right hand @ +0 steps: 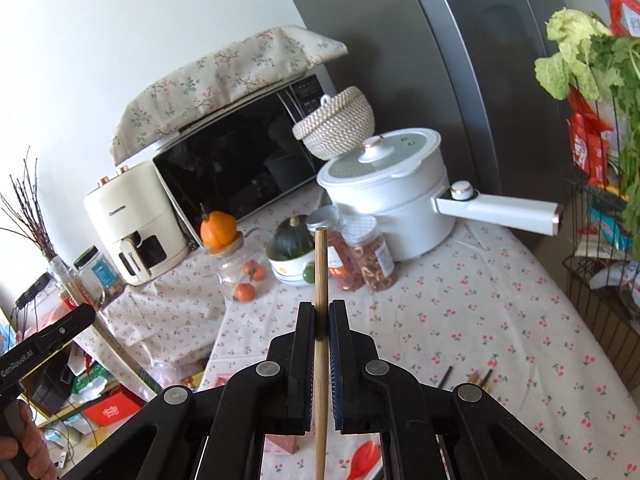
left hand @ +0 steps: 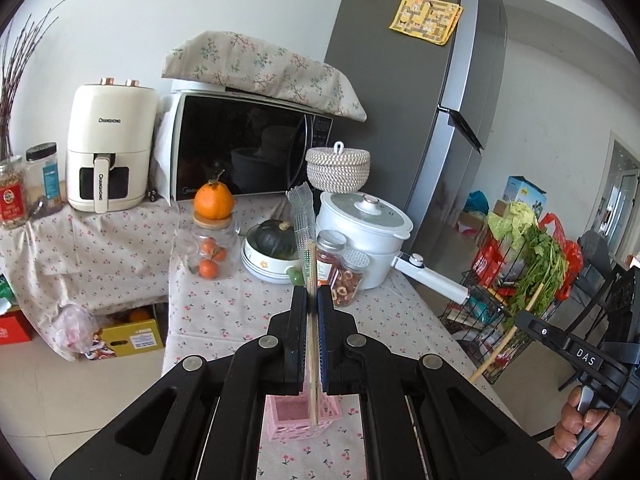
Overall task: Organize utensils
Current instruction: 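Carry both chopsticks to the pink basket and drop them in, left then right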
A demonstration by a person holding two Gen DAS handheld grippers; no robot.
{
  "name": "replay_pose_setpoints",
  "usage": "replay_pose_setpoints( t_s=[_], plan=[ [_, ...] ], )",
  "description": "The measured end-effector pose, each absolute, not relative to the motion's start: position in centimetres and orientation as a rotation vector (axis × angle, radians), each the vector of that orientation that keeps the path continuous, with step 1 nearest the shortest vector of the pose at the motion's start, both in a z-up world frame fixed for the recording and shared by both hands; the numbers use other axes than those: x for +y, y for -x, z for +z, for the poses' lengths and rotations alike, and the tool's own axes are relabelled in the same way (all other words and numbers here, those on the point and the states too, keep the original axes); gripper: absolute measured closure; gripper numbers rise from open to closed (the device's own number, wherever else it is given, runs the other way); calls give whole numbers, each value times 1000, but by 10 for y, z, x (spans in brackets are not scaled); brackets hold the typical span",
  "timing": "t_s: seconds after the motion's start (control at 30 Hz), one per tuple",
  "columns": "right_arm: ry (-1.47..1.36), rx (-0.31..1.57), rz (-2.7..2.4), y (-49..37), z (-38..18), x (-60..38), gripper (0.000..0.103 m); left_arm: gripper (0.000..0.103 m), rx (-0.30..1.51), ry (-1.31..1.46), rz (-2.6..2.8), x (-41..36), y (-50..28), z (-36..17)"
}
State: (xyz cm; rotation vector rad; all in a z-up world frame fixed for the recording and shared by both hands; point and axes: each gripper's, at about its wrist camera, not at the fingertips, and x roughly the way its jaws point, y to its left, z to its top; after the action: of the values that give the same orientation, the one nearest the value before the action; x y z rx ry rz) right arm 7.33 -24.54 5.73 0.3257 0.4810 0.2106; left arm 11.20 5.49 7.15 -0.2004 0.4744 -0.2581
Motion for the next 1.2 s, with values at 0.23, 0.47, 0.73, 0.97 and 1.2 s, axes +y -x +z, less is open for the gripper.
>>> replay_pose_setpoints(
  t_s=[0.23, 0.47, 0.73, 0.97, 1.2],
  plan=[
    [-309, 415, 239, -77, 69, -223, 98, 98, 458, 139, -246, 46, -148, 40],
    [-271, 384, 259, -74, 71, -201, 98, 98, 559, 168, -224, 46, -177, 4],
    [-296, 375, 306, -78, 75, -187, 98, 50, 644, 282, -191, 66, -172, 8],
    [-331, 339, 300, -96, 93, -174, 97, 35, 720, 320, -138, 88, -149, 11],
    [-210, 426, 250, -127, 68, -144, 97, 32, 807, 259, -97, 95, -138, -6]
  ],
)
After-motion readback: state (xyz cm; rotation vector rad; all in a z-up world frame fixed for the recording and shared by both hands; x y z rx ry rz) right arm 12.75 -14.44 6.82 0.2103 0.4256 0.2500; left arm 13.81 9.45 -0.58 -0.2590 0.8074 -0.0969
